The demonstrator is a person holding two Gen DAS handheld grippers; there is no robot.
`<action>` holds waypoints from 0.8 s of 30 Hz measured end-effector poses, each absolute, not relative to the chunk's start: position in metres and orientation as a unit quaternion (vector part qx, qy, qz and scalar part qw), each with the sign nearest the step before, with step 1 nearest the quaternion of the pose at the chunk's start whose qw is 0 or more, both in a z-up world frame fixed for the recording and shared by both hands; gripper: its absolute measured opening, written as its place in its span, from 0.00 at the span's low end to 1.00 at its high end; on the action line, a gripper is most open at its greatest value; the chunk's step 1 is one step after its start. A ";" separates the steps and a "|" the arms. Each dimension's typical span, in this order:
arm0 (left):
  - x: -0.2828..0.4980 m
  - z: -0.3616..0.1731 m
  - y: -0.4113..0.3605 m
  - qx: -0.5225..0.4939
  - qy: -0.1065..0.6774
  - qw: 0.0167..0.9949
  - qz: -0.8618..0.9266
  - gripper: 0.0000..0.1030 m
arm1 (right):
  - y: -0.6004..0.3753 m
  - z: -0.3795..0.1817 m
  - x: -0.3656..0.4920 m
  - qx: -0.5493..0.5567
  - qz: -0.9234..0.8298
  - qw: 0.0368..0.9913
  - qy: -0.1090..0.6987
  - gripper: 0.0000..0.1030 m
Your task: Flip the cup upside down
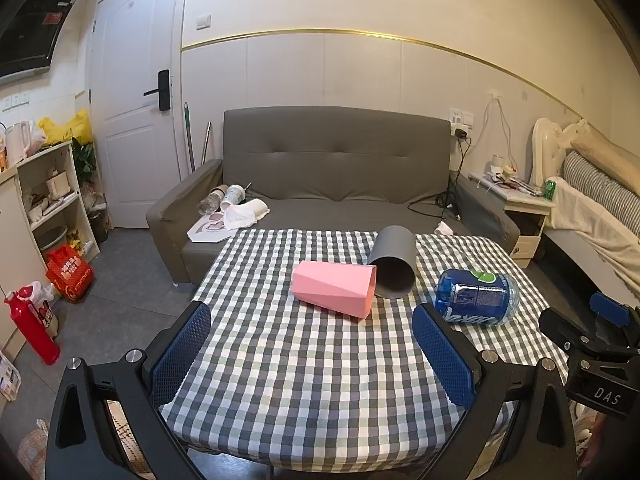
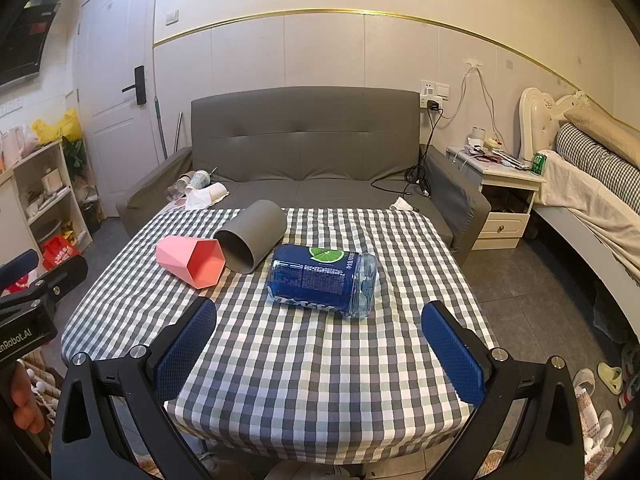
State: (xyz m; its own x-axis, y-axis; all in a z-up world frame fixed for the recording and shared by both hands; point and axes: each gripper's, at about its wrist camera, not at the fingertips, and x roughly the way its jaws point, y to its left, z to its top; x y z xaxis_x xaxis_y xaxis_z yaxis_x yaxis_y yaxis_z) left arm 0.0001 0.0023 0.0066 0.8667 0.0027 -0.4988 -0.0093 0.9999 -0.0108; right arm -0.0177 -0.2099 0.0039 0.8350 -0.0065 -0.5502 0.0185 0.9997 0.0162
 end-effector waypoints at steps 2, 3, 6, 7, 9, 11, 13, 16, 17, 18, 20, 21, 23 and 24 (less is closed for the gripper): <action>-0.001 0.005 0.002 -0.006 0.257 0.966 0.003 1.00 | -0.210 0.004 -0.018 0.011 -0.006 0.958 0.287 1.00; -0.001 0.006 0.002 -0.006 0.257 0.966 0.003 1.00 | -0.210 0.004 -0.018 0.011 -0.006 0.958 0.287 1.00; -0.001 0.005 0.002 -0.006 0.256 0.967 0.004 1.00 | -0.210 0.004 -0.017 0.010 -0.006 0.958 0.288 1.00; -0.001 0.005 0.002 -0.007 0.256 0.967 0.003 1.00 | -0.210 0.004 -0.017 0.010 -0.006 0.958 0.288 1.00; -0.001 0.005 0.002 -0.007 0.256 0.967 0.003 1.00 | -0.210 0.004 -0.017 0.011 -0.006 0.958 0.288 1.00; -0.002 0.005 0.002 -0.006 0.256 0.967 0.004 1.00 | -0.210 0.003 -0.017 0.011 -0.006 0.958 0.288 1.00; -0.002 0.005 0.002 -0.007 0.256 0.967 0.003 1.00 | -0.210 0.003 -0.017 0.011 -0.006 0.958 0.288 1.00; -0.002 0.005 0.002 -0.006 0.256 0.967 0.004 1.00 | -0.210 0.003 -0.017 0.011 -0.006 0.957 0.288 1.00; -0.002 0.005 0.002 -0.007 0.256 0.967 0.004 1.00 | -0.210 0.003 -0.017 0.011 -0.006 0.957 0.288 1.00; -0.002 0.005 0.002 -0.007 0.256 0.967 0.004 1.00 | -0.210 0.003 -0.017 0.011 -0.006 0.957 0.288 1.00; -0.002 0.005 0.002 -0.007 0.256 0.967 0.003 1.00 | -0.210 0.003 -0.017 0.011 -0.006 0.957 0.289 1.00; -0.002 0.005 0.002 -0.007 0.255 0.967 0.004 1.00 | -0.209 0.003 -0.017 0.011 -0.006 0.957 0.289 1.00; -0.002 0.005 0.002 -0.006 0.256 0.967 0.004 1.00 | -0.209 0.003 -0.017 0.011 -0.006 0.957 0.289 1.00; -0.002 0.005 0.002 -0.006 0.256 0.967 0.004 1.00 | -0.209 0.003 -0.017 0.011 -0.006 0.957 0.289 1.00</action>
